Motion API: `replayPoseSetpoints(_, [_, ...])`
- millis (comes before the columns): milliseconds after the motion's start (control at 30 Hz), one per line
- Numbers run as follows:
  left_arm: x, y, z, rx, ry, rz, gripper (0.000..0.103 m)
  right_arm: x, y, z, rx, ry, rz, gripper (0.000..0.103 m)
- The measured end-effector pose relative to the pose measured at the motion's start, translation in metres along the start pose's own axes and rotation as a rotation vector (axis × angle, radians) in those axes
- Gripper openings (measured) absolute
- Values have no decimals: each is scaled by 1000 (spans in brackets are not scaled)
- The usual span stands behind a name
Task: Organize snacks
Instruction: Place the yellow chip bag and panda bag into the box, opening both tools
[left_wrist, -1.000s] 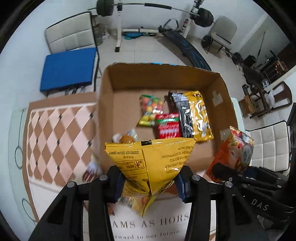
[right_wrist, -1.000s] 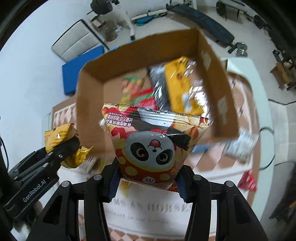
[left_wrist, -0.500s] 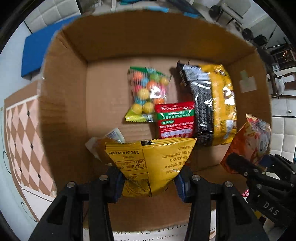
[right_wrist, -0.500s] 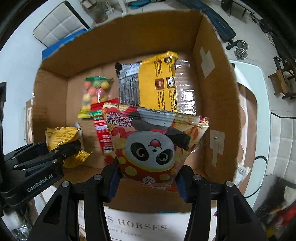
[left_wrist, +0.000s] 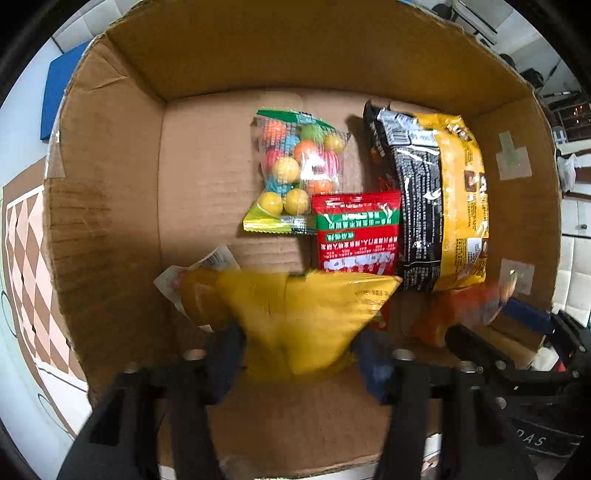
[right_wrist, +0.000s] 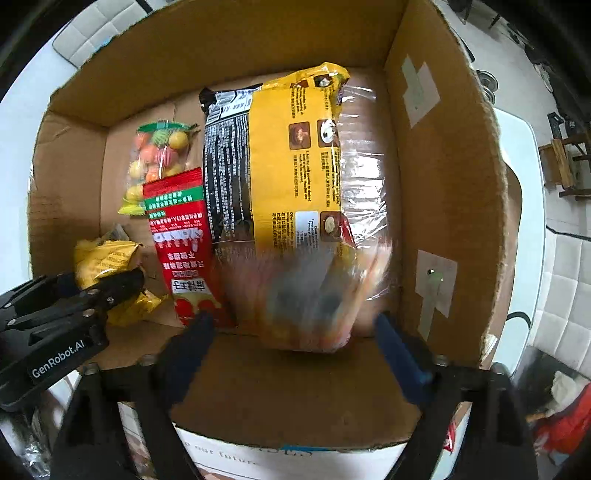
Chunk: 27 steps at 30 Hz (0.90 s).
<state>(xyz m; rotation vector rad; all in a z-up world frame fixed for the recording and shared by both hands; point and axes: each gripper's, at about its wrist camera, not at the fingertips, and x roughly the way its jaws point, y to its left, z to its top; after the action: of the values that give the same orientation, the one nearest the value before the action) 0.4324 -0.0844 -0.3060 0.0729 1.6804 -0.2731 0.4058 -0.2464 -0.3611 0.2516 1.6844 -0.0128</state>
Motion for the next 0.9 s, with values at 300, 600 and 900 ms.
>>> replayPoseSetpoints(300, [-32, 2, 1, -10, -102, 29, 87, -21, -3, -9, 16, -64, -33, 95])
replayPoseSetpoints(600, [-74, 5, -34, -20, -228, 15, 88, -64, -4, -38, 1, -175, -55, 96])
replayPoseSetpoints(900, [-116, 5, -87, -15, -391, 70, 88, -110, 9, -82, -10, -326, -73, 96])
